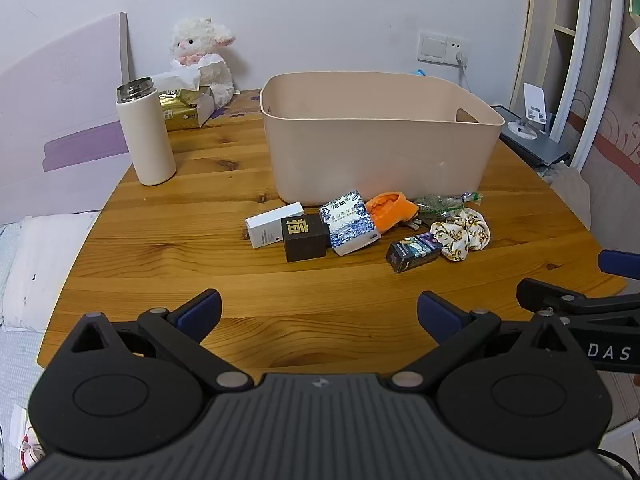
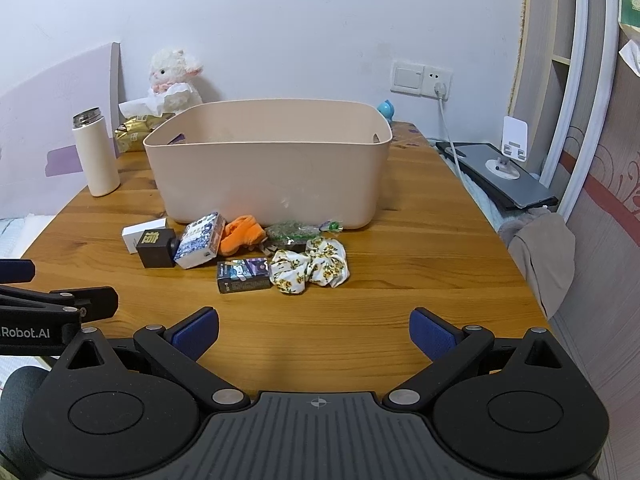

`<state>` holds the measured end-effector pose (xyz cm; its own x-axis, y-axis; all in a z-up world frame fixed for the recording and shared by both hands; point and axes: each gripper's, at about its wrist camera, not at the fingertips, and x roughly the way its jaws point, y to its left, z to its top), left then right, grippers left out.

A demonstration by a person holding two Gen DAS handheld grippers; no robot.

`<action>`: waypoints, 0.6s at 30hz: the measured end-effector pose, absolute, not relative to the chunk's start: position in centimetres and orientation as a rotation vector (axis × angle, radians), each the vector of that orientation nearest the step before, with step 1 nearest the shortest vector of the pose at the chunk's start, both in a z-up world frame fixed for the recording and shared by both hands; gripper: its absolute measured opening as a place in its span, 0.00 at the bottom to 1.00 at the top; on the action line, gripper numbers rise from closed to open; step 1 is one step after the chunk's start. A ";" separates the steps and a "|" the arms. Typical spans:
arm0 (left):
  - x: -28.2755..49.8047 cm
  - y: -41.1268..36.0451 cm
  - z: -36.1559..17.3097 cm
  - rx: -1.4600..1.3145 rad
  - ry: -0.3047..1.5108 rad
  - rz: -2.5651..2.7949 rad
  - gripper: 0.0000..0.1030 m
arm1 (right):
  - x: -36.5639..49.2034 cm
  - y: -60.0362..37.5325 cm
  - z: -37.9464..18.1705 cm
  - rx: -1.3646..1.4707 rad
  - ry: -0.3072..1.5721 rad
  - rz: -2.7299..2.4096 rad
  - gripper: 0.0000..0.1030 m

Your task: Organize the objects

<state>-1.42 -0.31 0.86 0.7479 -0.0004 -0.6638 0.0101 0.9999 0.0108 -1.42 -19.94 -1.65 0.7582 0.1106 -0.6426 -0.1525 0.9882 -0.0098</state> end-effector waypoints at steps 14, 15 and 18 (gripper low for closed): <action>-1.6 -0.4 1.2 0.009 0.711 -0.022 1.00 | -1.7 -19.9 -1.3 -0.067 0.686 0.140 1.00; -1.6 -0.3 1.2 0.009 0.712 -0.021 1.00 | -1.7 -19.9 -1.3 -0.068 0.685 0.139 1.00; -1.7 -0.4 1.2 0.007 0.712 -0.022 1.00 | -1.8 -19.8 -1.3 -0.069 0.683 0.138 1.00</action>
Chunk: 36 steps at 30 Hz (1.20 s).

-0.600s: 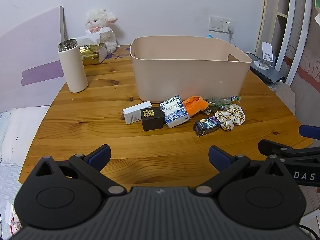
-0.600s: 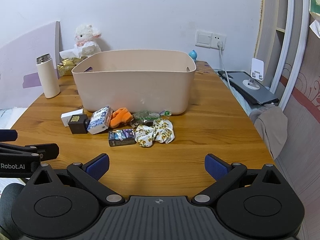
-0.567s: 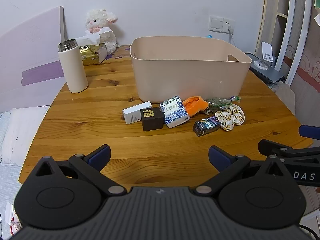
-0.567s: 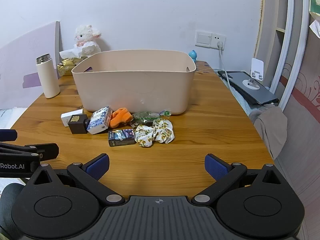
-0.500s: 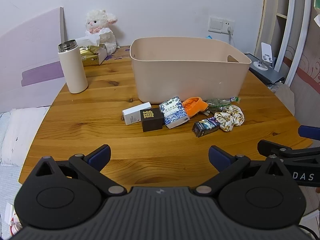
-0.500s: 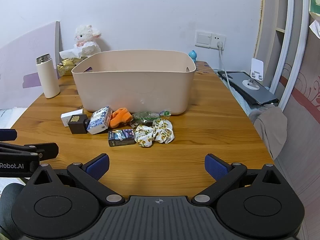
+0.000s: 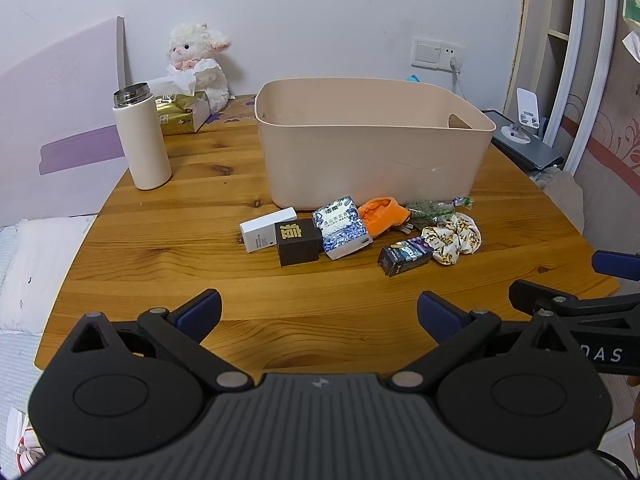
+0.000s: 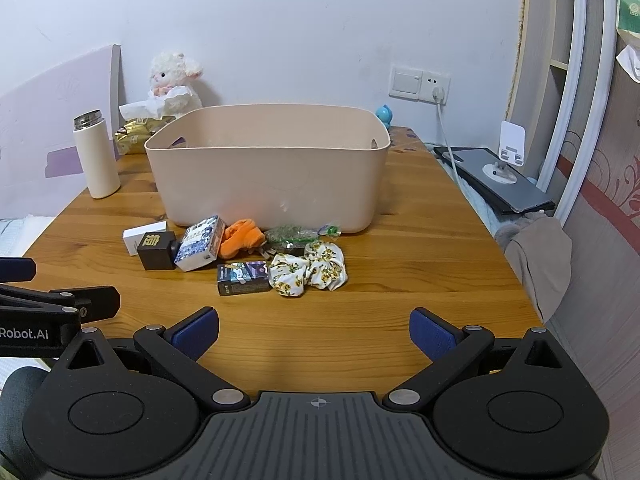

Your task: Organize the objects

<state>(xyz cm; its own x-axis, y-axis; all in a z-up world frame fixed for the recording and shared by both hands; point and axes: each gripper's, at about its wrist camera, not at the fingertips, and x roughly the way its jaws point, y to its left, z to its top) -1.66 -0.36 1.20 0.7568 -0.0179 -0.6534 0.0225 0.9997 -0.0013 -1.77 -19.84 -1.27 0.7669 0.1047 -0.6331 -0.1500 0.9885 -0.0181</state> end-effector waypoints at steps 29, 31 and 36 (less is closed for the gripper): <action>-2.2 -0.9 1.2 0.006 0.704 -0.030 1.00 | -1.9 -19.9 -1.2 -0.069 0.680 0.139 1.00; -2.2 -1.0 1.1 0.005 0.705 -0.030 1.00 | -1.9 -20.0 -1.3 -0.070 0.682 0.138 1.00; -2.1 -1.0 1.1 0.002 0.711 -0.028 1.00 | -1.8 -20.2 -1.4 -0.071 0.686 0.138 1.00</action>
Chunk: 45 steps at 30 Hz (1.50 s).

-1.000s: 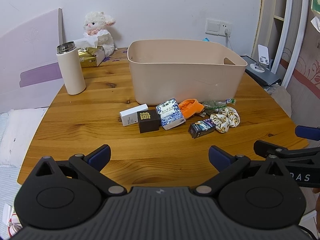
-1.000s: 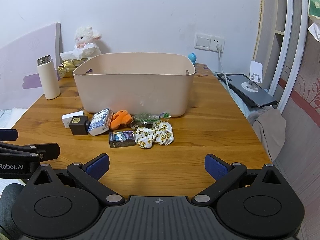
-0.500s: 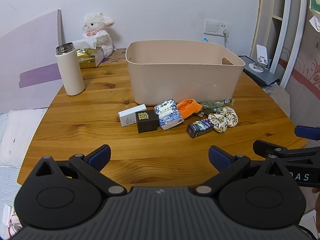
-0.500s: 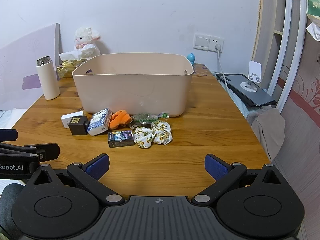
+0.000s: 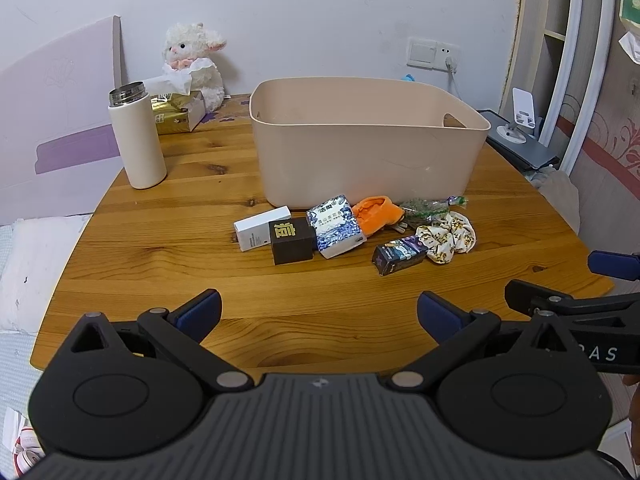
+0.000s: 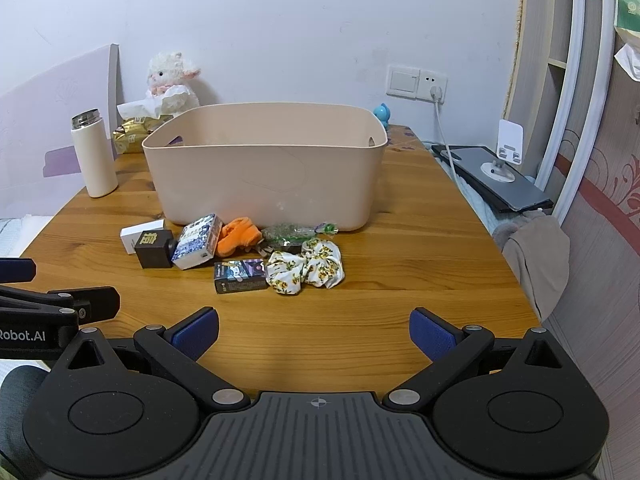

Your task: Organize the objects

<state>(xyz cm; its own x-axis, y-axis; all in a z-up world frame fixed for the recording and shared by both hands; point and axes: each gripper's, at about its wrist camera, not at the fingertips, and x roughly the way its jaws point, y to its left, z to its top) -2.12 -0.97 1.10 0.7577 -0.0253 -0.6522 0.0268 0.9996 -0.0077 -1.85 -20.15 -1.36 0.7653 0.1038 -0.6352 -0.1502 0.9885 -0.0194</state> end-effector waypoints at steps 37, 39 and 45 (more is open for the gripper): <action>3.1 0.5 -1.6 0.024 0.786 -0.002 1.00 | 3.0 -19.8 -3.8 -0.105 0.749 0.118 1.00; 3.7 0.5 -2.0 0.033 0.799 0.000 1.00 | 3.5 -19.8 -4.1 -0.103 0.758 0.122 1.00; 5.4 1.1 -3.0 0.039 0.818 0.007 1.00 | 5.0 -19.7 -5.0 -0.103 0.781 0.114 1.00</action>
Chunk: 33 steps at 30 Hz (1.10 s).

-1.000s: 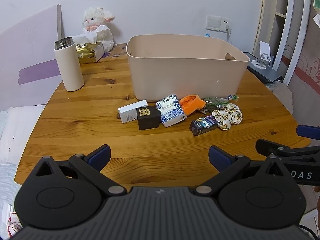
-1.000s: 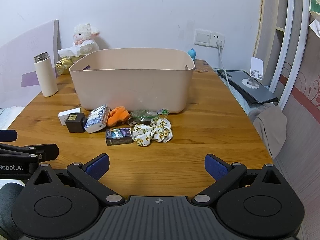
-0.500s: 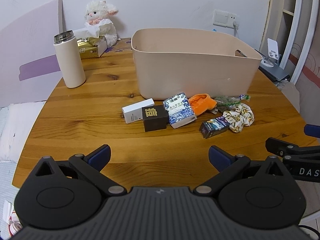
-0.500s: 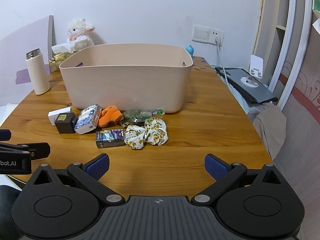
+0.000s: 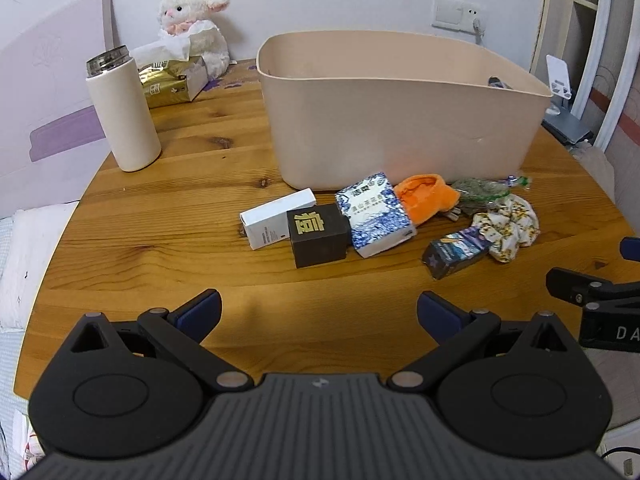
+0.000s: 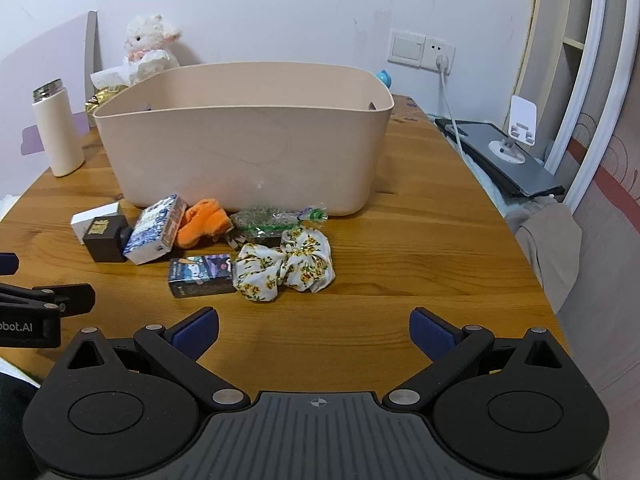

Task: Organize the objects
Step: 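Reach the left tool to the black box while the right tool reaches the floral scrunchie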

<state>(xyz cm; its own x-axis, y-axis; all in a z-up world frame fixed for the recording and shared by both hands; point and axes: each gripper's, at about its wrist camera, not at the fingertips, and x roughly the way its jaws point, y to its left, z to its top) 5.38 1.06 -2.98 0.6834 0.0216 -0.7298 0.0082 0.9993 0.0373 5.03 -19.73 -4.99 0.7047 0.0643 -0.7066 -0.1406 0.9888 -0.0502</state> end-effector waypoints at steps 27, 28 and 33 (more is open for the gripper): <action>11.9 4.8 -6.0 0.061 0.839 0.032 1.00 | 10.4 -20.6 -9.1 -0.126 0.828 0.047 0.99; 12.0 5.0 -6.1 0.058 0.843 0.032 1.00 | 10.6 -20.6 -9.2 -0.129 0.827 0.046 0.99; 12.5 5.6 -6.5 0.027 0.860 0.016 1.00 | 11.2 -20.5 -9.4 -0.121 0.821 0.058 0.98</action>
<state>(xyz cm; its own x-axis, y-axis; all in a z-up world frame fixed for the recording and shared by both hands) 12.50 5.59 -6.46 0.6522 0.0248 -0.7576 -0.0032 0.9995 0.0300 11.19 -20.53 -9.44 0.6807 0.0045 -0.7326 -0.0983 0.9915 -0.0852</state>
